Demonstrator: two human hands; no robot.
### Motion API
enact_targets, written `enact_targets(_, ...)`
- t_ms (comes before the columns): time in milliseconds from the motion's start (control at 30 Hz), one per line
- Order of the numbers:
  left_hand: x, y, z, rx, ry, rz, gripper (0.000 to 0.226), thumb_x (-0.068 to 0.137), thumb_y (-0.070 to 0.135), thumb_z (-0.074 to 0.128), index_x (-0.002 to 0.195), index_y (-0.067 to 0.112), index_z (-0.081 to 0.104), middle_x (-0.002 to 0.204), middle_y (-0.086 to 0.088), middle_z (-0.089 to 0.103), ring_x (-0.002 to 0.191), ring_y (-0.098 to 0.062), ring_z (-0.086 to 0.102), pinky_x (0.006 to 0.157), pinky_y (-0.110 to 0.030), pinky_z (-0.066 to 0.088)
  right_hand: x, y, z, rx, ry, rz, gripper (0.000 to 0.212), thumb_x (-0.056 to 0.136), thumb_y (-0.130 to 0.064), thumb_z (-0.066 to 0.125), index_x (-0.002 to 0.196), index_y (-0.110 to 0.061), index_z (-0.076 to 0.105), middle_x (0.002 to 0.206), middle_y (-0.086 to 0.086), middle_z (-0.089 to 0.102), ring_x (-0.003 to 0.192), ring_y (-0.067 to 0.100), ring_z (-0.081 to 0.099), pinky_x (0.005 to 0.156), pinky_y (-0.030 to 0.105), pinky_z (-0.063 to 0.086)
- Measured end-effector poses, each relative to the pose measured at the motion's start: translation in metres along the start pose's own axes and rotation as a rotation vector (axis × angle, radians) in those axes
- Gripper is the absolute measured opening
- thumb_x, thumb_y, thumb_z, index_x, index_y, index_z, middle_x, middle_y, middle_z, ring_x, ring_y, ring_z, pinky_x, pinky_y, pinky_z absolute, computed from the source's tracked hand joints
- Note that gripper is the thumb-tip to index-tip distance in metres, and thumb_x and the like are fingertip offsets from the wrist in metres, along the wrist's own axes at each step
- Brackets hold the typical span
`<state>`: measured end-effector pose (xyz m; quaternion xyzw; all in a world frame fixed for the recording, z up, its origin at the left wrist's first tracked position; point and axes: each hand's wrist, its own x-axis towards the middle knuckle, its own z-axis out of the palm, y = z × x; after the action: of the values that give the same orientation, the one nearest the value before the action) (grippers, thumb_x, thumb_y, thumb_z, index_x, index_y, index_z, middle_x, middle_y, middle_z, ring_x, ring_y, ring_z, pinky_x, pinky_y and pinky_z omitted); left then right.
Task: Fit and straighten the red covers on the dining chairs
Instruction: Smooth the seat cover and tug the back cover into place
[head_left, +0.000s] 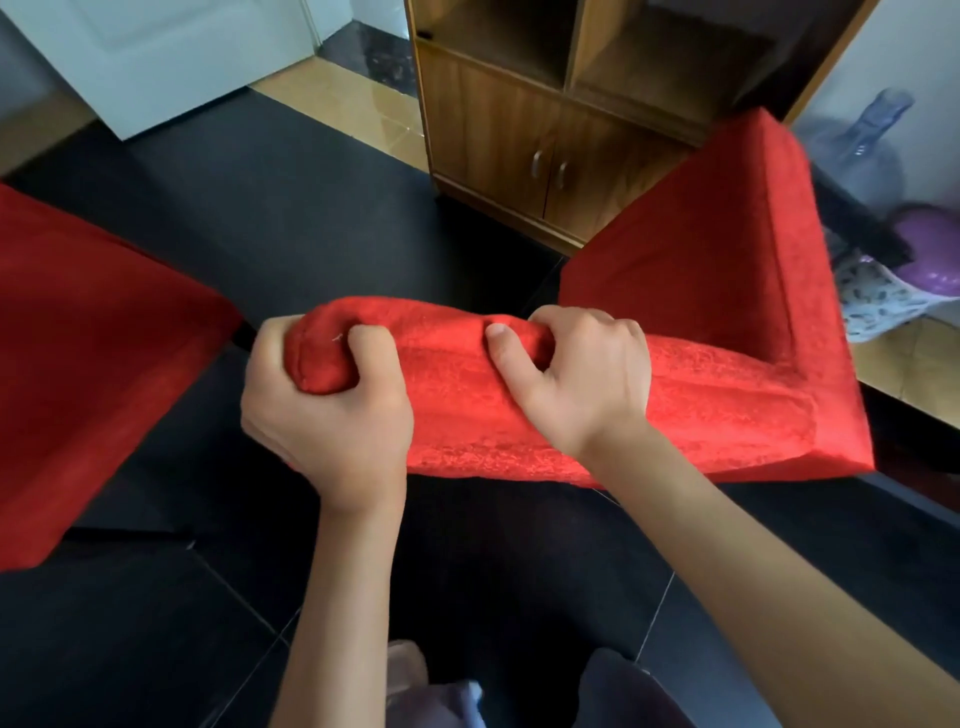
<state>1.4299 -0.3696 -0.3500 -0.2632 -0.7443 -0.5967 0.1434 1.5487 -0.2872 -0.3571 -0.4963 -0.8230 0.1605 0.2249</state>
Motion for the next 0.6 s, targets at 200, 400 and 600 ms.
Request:
enact_targets(200,-0.020,0.001,-0.029,0.014,0.004,0.013,0.023,0.072,0.021,0.056,0.072,-0.002,0.059,0.068,-0.001,0.053,0.062,-0.011,0.045,0.064,-0.023,0.037,-0.034,-0.004,-0.007,0.005,0.022,-0.002,0.071,0.073,-0.070,0.016,0.063,-0.014,0.058,0.058,-0.001,0.053,0.063,0.021,0.049,0.070,0.034,0.035)
enact_targets(400,-0.034,0.043,-0.054,0.048,-0.027,0.031,0.025,0.071,0.024,0.056,0.073,-0.001,0.060,0.068,-0.005,0.056,0.064,-0.033,0.056,0.068,-0.043,0.048,-0.059,-0.002,-0.042,0.043,0.036,-0.002,0.073,0.072,-0.070,0.015,0.067,-0.014,0.062,0.060,-0.001,0.054,0.067,0.023,0.054,0.070,0.033,0.035)
enact_targets(600,-0.070,0.099,-0.053,0.059,0.021,0.081,0.028,0.070,0.029,0.056,0.072,0.001,0.059,0.068,-0.011,0.059,0.067,-0.037,0.056,0.070,-0.046,0.048,-0.080,0.032,-0.088,0.101,0.068,0.021,0.064,0.073,-0.072,0.020,0.058,-0.017,0.051,0.051,-0.006,0.042,0.062,0.022,0.046,0.067,0.030,0.027)
